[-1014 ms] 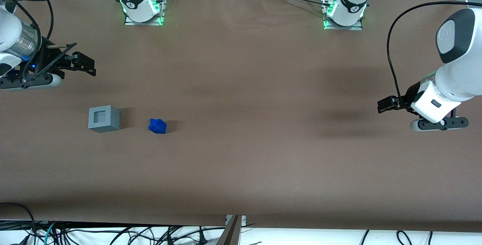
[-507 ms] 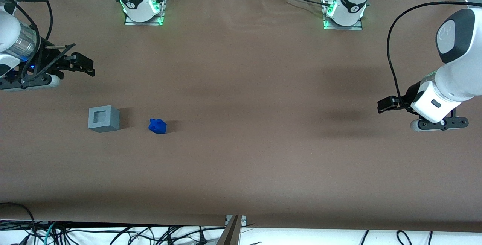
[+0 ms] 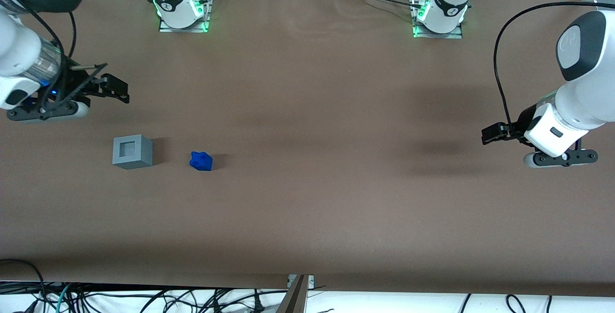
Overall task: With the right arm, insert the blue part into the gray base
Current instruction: 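Move the open right gripper down over the blue block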
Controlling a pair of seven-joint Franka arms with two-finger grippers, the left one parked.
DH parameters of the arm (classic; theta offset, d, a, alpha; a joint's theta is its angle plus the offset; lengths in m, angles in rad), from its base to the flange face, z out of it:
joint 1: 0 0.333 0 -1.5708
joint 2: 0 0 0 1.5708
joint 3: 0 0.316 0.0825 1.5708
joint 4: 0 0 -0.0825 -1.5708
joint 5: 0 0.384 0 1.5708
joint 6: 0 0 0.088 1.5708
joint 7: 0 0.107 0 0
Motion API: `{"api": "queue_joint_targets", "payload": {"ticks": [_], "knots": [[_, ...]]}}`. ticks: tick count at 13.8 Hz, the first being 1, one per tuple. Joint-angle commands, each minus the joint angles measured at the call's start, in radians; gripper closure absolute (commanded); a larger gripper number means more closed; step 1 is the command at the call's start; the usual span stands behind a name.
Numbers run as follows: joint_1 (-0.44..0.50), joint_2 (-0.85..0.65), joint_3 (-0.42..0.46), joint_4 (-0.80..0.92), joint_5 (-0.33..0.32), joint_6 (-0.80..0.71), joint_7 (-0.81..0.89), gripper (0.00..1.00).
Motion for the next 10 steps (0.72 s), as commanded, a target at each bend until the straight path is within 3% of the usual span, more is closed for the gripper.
{"api": "queue_joint_targets", "payload": {"ticks": [1, 10], "knots": [[0.051, 0.033, 0.003, -0.033, 0.005, 0.064, 0.092, 0.01], [0.118, 0.323, 0.001, -0.051, 0.005, 0.406, 0.217, 0.01]]}}
